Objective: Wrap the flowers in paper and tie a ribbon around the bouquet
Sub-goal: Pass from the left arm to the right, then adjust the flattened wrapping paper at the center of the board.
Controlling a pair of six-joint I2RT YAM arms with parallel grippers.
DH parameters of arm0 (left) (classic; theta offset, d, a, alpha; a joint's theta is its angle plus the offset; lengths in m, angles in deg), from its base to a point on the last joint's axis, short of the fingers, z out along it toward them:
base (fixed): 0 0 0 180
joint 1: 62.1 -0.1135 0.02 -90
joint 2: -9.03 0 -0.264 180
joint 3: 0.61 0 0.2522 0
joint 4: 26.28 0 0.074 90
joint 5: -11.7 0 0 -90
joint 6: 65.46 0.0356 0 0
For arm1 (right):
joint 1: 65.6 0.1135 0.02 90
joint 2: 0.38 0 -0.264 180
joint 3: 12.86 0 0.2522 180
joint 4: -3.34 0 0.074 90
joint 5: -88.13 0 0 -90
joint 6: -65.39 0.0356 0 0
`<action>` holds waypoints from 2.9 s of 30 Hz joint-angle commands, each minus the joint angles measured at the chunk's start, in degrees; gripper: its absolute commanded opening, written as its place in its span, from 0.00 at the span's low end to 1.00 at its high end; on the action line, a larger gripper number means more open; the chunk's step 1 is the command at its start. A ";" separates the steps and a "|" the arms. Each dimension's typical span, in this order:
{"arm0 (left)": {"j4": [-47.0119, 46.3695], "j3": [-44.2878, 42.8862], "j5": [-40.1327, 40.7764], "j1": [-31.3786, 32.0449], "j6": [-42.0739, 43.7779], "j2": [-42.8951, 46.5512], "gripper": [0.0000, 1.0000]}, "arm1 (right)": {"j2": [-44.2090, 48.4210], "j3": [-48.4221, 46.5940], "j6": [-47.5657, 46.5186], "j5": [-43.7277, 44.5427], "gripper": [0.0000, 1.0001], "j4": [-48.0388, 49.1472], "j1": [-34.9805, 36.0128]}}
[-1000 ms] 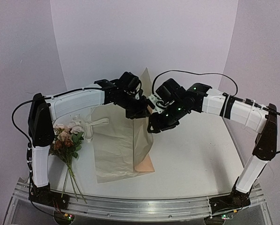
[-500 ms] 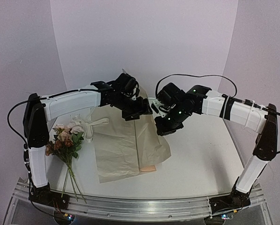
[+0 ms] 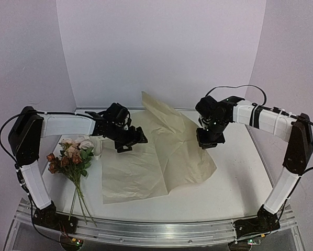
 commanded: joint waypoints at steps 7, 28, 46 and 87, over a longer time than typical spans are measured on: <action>-2.21 -1.34 -5.70 -2.59 3.09 -6.00 0.88 | 11.48 24.44 14.78 14.29 0.00 0.36 -1.49; 6.64 10.31 -0.92 -5.57 1.72 7.49 0.90 | 21.56 42.69 26.55 10.27 0.55 17.40 13.25; 2.44 4.80 5.85 -7.75 14.57 -4.06 0.61 | 14.16 43.81 11.57 -18.36 0.91 24.65 -10.11; 16.18 -42.59 1.39 -14.56 67.84 -28.22 0.00 | 33.30 55.29 19.34 8.85 0.98 19.57 15.37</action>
